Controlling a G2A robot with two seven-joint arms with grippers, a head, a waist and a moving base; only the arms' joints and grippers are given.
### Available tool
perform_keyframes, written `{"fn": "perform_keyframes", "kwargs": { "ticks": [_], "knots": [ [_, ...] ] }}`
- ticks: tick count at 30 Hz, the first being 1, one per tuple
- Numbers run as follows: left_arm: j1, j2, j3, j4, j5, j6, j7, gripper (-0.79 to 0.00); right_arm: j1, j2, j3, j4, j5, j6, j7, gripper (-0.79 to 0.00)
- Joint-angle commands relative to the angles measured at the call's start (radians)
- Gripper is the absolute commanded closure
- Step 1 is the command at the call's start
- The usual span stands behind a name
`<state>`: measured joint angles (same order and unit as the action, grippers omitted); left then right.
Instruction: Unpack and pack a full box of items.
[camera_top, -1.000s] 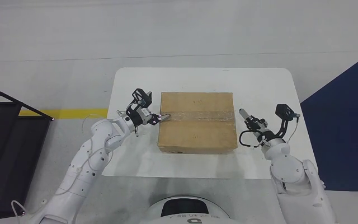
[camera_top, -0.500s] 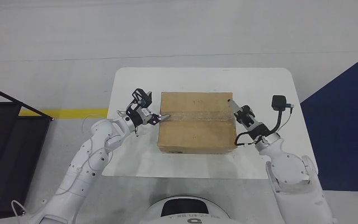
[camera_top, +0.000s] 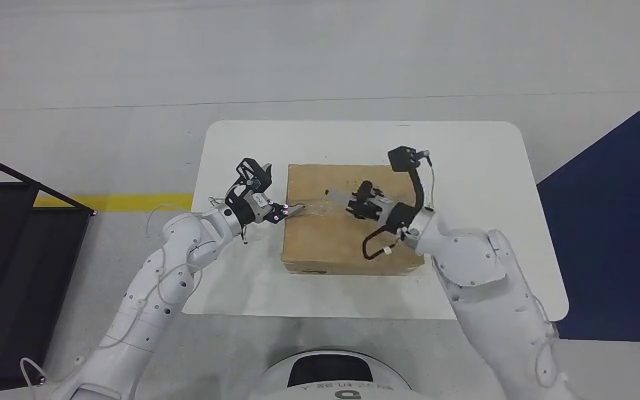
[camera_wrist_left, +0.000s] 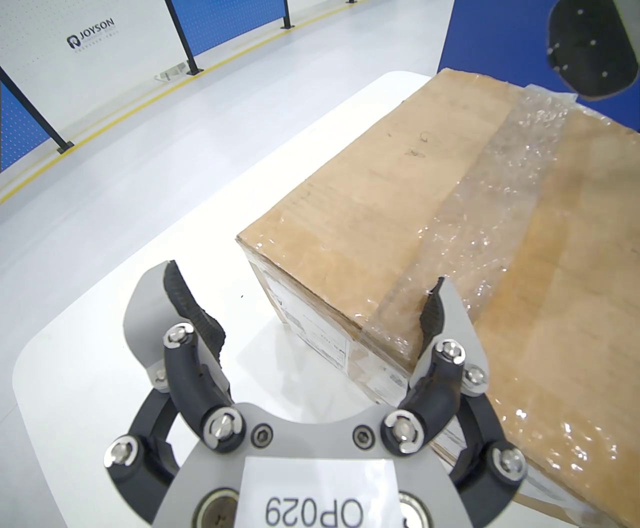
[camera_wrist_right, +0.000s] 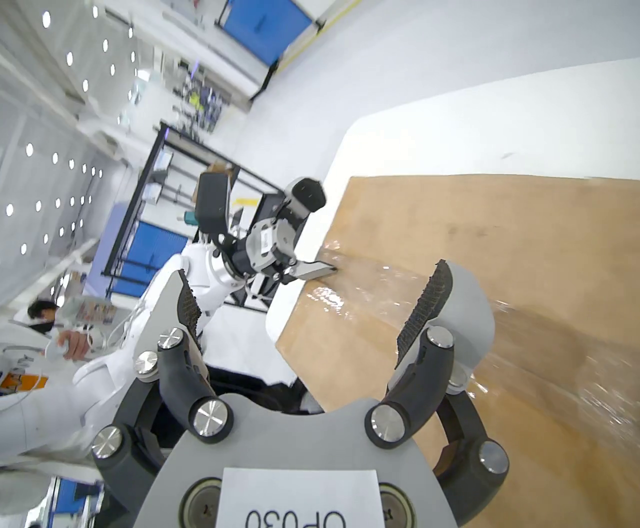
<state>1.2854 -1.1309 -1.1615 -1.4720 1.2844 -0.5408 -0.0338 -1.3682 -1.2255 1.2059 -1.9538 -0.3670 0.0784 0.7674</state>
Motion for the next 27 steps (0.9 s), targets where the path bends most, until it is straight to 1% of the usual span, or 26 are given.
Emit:
{"fn": "perform_keyframes", "kwargs": {
  "ticks": [1, 3, 4, 5, 6, 7, 11, 18, 21, 24, 27],
  "knots": [
    [0.0, 0.0, 0.0, 0.0, 0.0, 0.0, 0.0, -0.785, 0.109, -0.013, -0.069, 0.081, 0.048, 0.023, 0.022, -0.785],
    [0.0, 0.0, 0.0, 0.0, 0.0, 0.0, 0.0, -0.785, 0.187, -0.027, -0.124, 0.162, 0.086, 0.055, 0.035, -0.785],
    [0.0, 0.0, 0.0, 0.0, 0.0, 0.0, 0.0, -0.785, 0.217, -0.034, -0.147, 0.196, 0.111, 0.06, 0.042, -0.351],
    [0.0, 0.0, 0.0, 0.0, 0.0, 0.0, 0.0, -0.785, 0.241, -0.04, -0.17, 0.226, 0.13, 0.065, 0.052, -0.252],
    [0.0, 0.0, 0.0, 0.0, 0.0, 0.0, 0.0, -0.785, 0.258, -0.042, -0.18, 0.253, 0.134, 0.073, 0.064, -0.022],
    [0.0, 0.0, 0.0, 0.0, 0.0, 0.0, 0.0, -0.785, 0.27, -0.043, -0.185, 0.269, 0.141, 0.073, 0.077, 0.0],
    [0.0, 0.0, 0.0, 0.0, 0.0, 0.0, 0.0, -0.785, 0.28, -0.043, -0.188, 0.278, 0.152, 0.084, 0.093, 0.0],
    [0.0, 0.0, 0.0, 0.0, 0.0, 0.0, 0.0, -0.785, 0.239, -0.037, -0.179, 0.231, 0.139, 0.128, 0.061, 0.0],
    [0.0, 0.0, 0.0, 0.0, 0.0, 0.0, 0.0, -0.785, 0.223, -0.035, -0.181, 0.23, 0.122, 0.168, 0.054, 0.0],
    [0.0, 0.0, 0.0, 0.0, 0.0, 0.0, 0.0, -0.785, 0.236, -0.038, -0.201, 0.253, 0.111, 0.225, 0.061, 0.0],
    [0.0, 0.0, 0.0, 0.0, 0.0, 0.0, 0.0, -0.785, 0.255, -0.043, -0.217, 0.284, 0.119, 0.258, 0.059, 0.0]
  ]
}}
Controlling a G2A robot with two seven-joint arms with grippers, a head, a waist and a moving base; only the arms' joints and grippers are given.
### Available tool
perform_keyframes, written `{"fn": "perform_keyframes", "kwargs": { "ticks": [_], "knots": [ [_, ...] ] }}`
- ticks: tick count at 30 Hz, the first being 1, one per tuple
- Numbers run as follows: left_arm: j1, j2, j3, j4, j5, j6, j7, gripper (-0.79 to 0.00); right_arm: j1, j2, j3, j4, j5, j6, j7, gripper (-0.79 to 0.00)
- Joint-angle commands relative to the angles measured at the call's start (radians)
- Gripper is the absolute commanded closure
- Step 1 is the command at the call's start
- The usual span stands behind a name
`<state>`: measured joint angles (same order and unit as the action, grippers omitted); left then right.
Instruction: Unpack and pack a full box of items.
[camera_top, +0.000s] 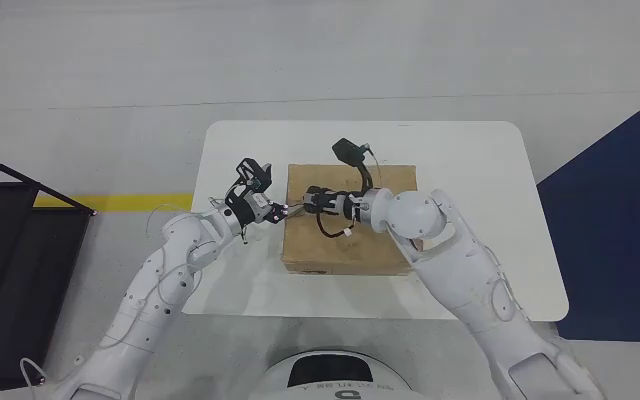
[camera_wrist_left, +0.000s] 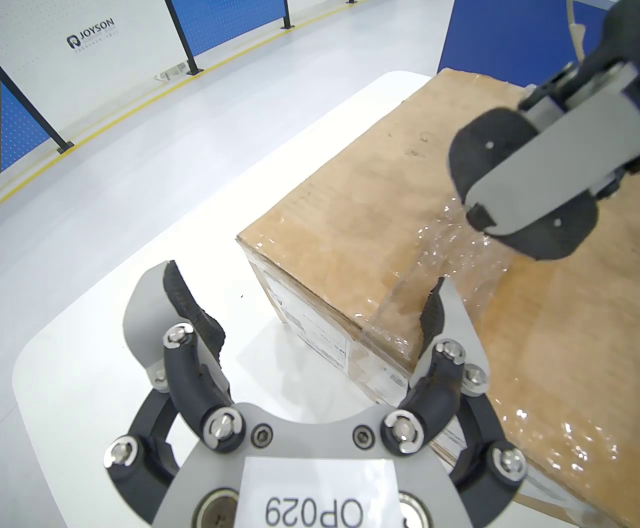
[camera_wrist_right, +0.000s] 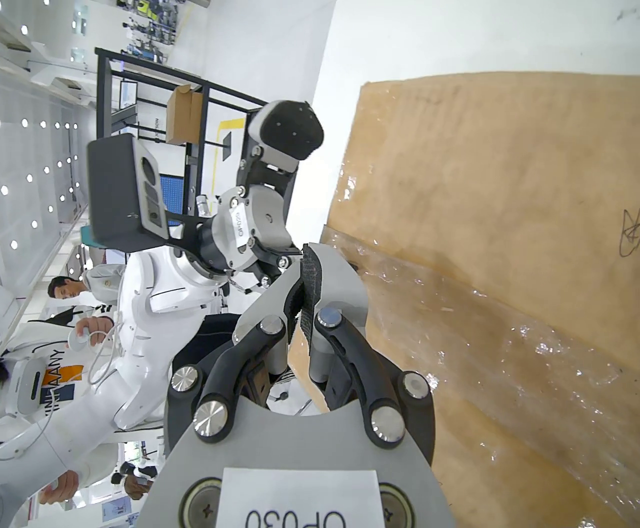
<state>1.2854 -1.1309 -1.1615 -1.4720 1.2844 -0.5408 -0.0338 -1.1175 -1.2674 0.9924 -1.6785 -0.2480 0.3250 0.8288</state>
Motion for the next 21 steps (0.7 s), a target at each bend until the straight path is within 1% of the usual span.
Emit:
{"fn": "perform_keyframes", "kwargs": {
  "ticks": [1, 8, 11, 21],
  "knots": [
    [0.0, 0.0, 0.0, 0.0, 0.0, 0.0, 0.0, -0.785, 0.01, -0.002, -0.01, 0.012, -0.005, 0.027, 0.001, 0.0],
    [0.0, 0.0, 0.0, 0.0, 0.0, 0.0, 0.0, -0.785, 0.047, -0.005, -0.052, 0.027, -0.045, 0.15, 0.067, 0.0],
    [0.0, 0.0, 0.0, 0.0, 0.0, 0.0, 0.0, -0.785, 0.05, -0.003, -0.053, 0.029, -0.053, 0.184, 0.085, 0.0],
    [0.0, 0.0, 0.0, 0.0, 0.0, 0.0, 0.0, -0.785, -0.038, 0.027, 0.041, -0.046, -0.067, 0.247, 0.096, 0.0]
  ]
}}
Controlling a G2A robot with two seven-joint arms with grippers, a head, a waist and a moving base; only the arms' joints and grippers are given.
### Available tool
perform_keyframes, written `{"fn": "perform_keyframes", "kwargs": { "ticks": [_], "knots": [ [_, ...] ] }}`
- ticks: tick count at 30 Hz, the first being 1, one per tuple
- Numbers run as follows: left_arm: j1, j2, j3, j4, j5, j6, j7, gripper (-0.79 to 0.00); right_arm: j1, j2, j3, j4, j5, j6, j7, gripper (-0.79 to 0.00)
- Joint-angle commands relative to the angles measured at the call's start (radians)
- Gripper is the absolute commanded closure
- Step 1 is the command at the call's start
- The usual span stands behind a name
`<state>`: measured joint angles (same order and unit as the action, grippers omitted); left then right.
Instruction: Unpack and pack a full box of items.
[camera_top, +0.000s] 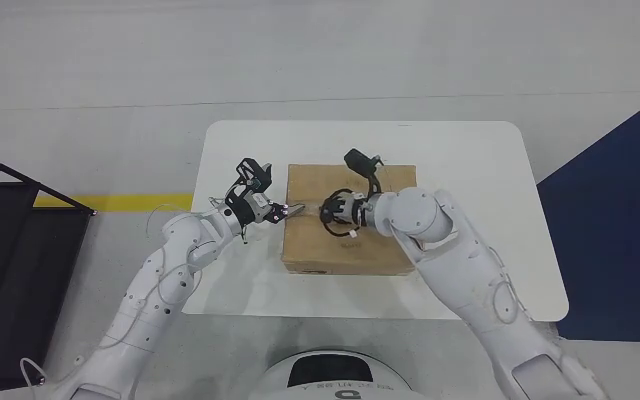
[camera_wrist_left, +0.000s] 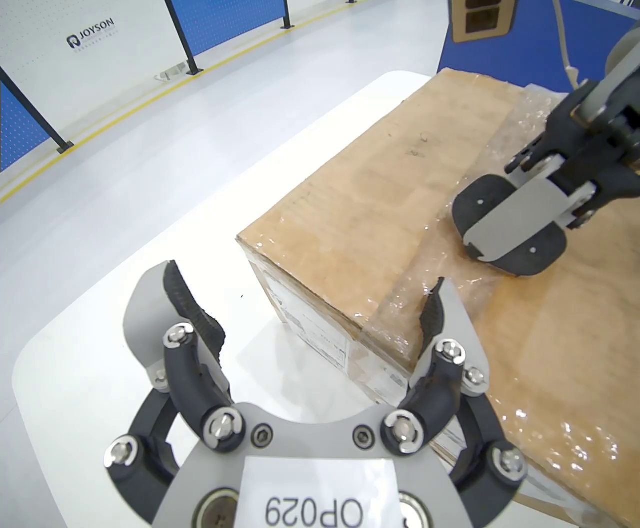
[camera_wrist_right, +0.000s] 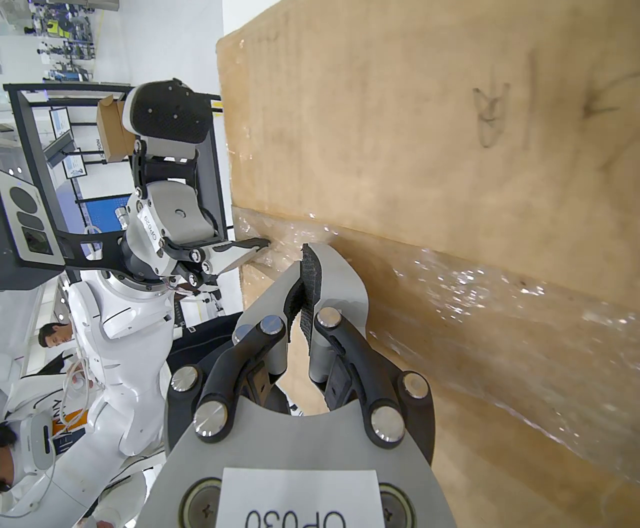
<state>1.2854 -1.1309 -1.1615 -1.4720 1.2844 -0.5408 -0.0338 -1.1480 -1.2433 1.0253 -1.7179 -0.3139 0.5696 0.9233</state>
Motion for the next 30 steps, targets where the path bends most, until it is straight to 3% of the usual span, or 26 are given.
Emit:
{"fn": "perform_keyframes", "kwargs": {
  "ticks": [1, 19, 30],
  "knots": [
    [0.0, 0.0, 0.0, 0.0, 0.0, 0.0, 0.0, -0.785, -0.017, 0.006, 0.018, -0.014, -0.002, 0.007, 0.004, 0.0],
    [0.0, 0.0, 0.0, 0.0, 0.0, 0.0, 0.0, -0.785, -0.227, 0.062, 0.291, -0.101, 0.057, 0.003, -0.023, 0.0],
    [0.0, 0.0, 0.0, 0.0, 0.0, 0.0, 0.0, -0.785, -0.351, 0.077, 0.443, -0.163, 0.146, 0.004, -0.123, 0.0]
  ]
}}
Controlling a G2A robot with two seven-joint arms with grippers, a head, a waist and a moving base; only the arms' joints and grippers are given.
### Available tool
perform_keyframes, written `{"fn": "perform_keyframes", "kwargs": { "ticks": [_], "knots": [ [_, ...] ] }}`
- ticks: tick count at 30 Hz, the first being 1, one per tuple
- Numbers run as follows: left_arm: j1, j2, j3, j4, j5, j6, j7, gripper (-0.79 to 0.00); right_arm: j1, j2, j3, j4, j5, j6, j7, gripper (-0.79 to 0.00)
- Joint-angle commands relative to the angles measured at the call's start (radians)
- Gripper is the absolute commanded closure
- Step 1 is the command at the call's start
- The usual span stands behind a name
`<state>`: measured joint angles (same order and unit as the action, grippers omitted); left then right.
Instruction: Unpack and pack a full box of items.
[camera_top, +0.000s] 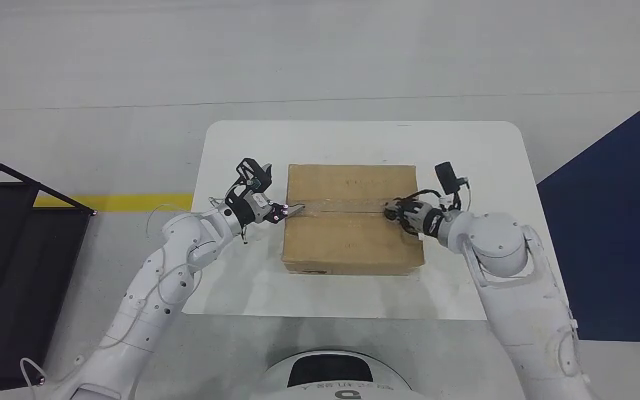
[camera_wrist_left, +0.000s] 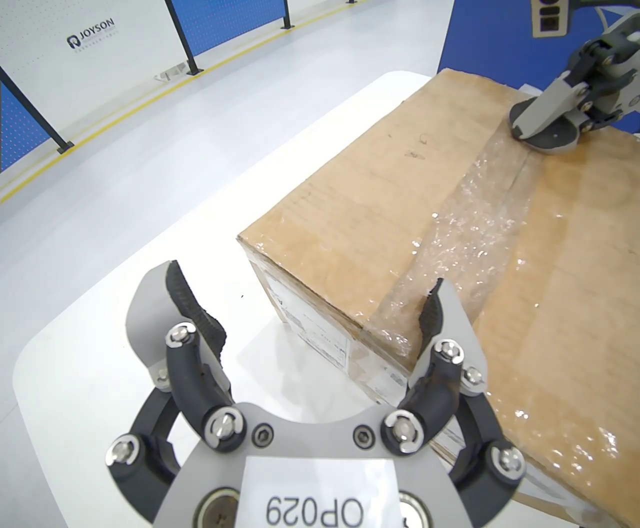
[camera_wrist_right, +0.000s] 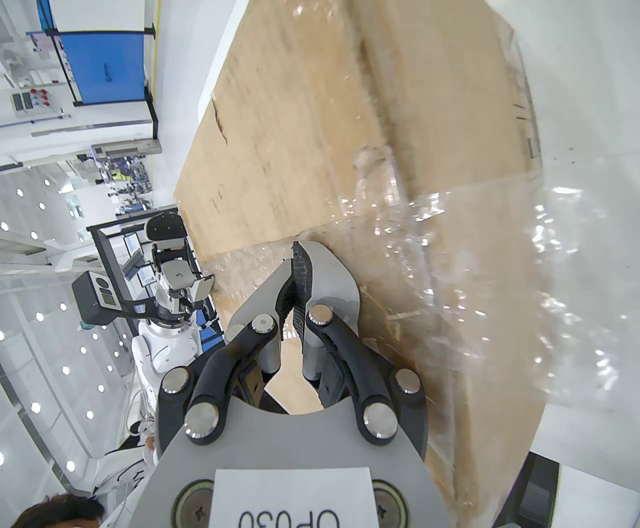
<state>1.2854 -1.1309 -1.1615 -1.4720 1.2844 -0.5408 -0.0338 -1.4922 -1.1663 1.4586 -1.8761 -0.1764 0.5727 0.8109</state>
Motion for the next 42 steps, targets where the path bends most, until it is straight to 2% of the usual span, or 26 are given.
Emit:
{"fn": "perform_keyframes", "kwargs": {
  "ticks": [1, 13, 19, 28, 35, 39, 42],
  "knots": [
    [0.0, 0.0, 0.0, 0.0, 0.0, 0.0, 0.0, -0.785, -0.016, 0.001, 0.019, -0.009, 0.014, 0.006, -0.022, 0.0],
    [0.0, 0.0, 0.0, 0.0, 0.0, 0.0, 0.0, -0.785, -0.1, 0.008, 0.106, -0.056, 0.07, 0.05, -0.105, 0.0],
    [0.0, 0.0, 0.0, 0.0, 0.0, 0.0, 0.0, -0.785, -0.16, 0.012, 0.152, -0.095, 0.098, 0.04, -0.133, 0.0],
    [0.0, 0.0, 0.0, 0.0, 0.0, 0.0, 0.0, -0.785, -0.243, 0.015, 0.218, -0.115, 0.155, -0.049, -0.179, 0.0],
    [0.003, 0.0, -0.004, -0.008, -0.004, 0.011, 0.009, -0.785, -0.273, 0.007, 0.251, -0.078, 0.239, -0.233, -0.282, 0.0],
    [0.024, 0.004, -0.056, -0.031, -0.048, 0.05, 0.06, -0.785, -0.291, 0.0, 0.252, -0.06, 0.244, -0.41, -0.396, 0.0],
    [0.025, 0.007, -0.099, -0.002, -0.099, 0.061, 0.086, -0.785, -0.289, -0.006, 0.236, -0.014, 0.251, -0.542, -0.456, 0.0]
  ]
}}
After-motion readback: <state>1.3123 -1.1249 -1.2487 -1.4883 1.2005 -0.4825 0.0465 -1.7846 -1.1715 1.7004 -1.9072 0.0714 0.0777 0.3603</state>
